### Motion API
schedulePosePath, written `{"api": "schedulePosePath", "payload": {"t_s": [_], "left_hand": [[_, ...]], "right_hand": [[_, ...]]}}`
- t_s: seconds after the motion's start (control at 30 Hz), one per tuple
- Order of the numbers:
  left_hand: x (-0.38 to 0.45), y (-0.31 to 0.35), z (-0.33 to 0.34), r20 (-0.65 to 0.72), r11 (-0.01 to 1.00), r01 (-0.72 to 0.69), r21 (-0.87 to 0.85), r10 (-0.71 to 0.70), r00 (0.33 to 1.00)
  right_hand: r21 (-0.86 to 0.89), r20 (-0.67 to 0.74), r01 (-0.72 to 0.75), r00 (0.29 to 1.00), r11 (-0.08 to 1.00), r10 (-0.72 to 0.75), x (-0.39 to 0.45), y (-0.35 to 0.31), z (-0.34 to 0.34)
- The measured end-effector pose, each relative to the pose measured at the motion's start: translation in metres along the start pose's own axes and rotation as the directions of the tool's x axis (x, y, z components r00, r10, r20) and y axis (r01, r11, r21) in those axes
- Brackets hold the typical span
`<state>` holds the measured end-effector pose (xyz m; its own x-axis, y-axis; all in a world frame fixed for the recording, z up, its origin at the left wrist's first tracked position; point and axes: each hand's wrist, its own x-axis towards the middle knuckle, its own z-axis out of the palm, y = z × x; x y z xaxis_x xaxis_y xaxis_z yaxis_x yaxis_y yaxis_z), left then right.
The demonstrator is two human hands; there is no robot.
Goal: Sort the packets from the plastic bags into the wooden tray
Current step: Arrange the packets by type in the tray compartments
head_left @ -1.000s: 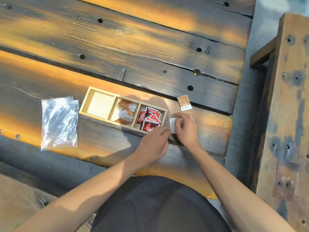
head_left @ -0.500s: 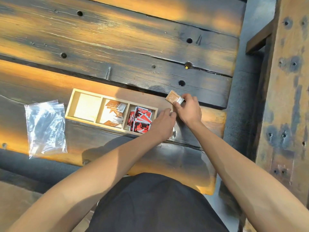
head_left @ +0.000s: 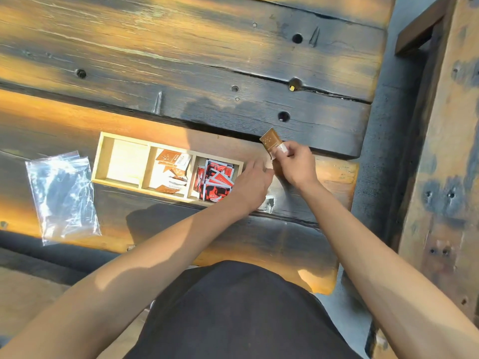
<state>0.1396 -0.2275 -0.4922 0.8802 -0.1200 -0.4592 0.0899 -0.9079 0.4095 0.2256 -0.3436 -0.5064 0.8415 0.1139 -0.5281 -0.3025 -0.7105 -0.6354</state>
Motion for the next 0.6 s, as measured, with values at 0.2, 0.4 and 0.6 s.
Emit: {"api": "schedulePosePath", "payload": {"t_s": [0.2,0.4,0.6], "left_hand": [[-0.024,-0.013,-0.006,-0.299,0.928,-0.285,-0.239,0.209,0.931],[-0.051,-0.023,-0.008,-0.413,0.88,-0.237,-0.413,0.051,0.909],[-0.079,-0.023,-0.011,-0.487,0.821,-0.212,-0.53,-0.09,0.869]], "right_hand": [[0.425,0.071,-0.193,0.981,0.885,0.18,-0.04,0.003,-0.027],[0.626,0.274,-0.378,0.925,0.682,0.262,-0.086,0.003,-0.039],[0.571,0.384,-0.394,0.904,0.72,0.19,-0.116,-0.01,-0.02]]}}
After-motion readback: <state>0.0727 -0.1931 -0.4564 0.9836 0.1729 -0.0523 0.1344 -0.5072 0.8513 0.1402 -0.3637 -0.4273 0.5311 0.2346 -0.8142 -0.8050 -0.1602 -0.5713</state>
